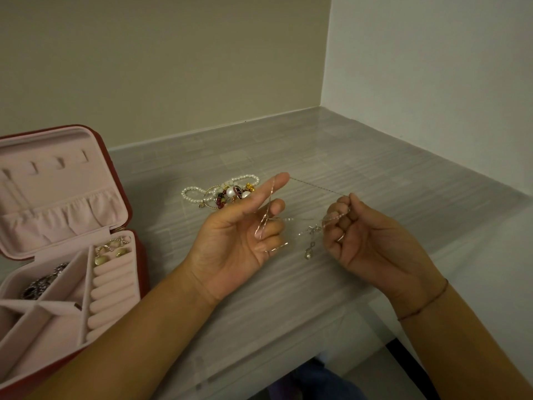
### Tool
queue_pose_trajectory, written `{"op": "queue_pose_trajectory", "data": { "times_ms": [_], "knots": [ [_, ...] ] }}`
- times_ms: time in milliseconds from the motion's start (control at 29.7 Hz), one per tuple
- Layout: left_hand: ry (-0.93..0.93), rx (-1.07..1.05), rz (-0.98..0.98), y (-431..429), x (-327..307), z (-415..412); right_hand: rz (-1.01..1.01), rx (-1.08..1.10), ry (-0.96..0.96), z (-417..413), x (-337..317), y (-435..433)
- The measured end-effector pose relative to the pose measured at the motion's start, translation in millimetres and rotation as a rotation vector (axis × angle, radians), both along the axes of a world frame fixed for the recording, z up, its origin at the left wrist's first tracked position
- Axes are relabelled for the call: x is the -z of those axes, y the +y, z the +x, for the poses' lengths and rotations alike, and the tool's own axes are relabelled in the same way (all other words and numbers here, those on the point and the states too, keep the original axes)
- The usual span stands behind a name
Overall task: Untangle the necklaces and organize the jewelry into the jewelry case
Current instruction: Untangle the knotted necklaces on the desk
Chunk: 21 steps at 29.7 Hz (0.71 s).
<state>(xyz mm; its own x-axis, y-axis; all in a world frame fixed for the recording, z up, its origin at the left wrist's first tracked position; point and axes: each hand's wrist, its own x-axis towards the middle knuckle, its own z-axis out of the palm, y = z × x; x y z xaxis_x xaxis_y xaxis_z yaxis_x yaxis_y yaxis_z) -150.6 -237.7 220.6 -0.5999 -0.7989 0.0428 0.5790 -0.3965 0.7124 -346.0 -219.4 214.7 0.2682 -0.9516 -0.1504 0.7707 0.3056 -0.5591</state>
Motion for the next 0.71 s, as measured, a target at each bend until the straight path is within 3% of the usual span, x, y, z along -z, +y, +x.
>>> {"op": "queue_pose_trajectory", "data": {
  "times_ms": [269, 539, 707],
  "knots": [
    [-0.084, -0.105, 0.011, 1, -2, -2, -0.041, -0.006, 0.199, 6, 3, 4],
    [-0.466, -0.049, -0.124, 7, -1, -5, -0.186, -0.024, 0.284, -4, -5, 9],
    [-0.739, -0.133, -0.186, 13, 0, -11, -0.239, -0.008, 0.4, -4, -5, 12]
  ]
}}
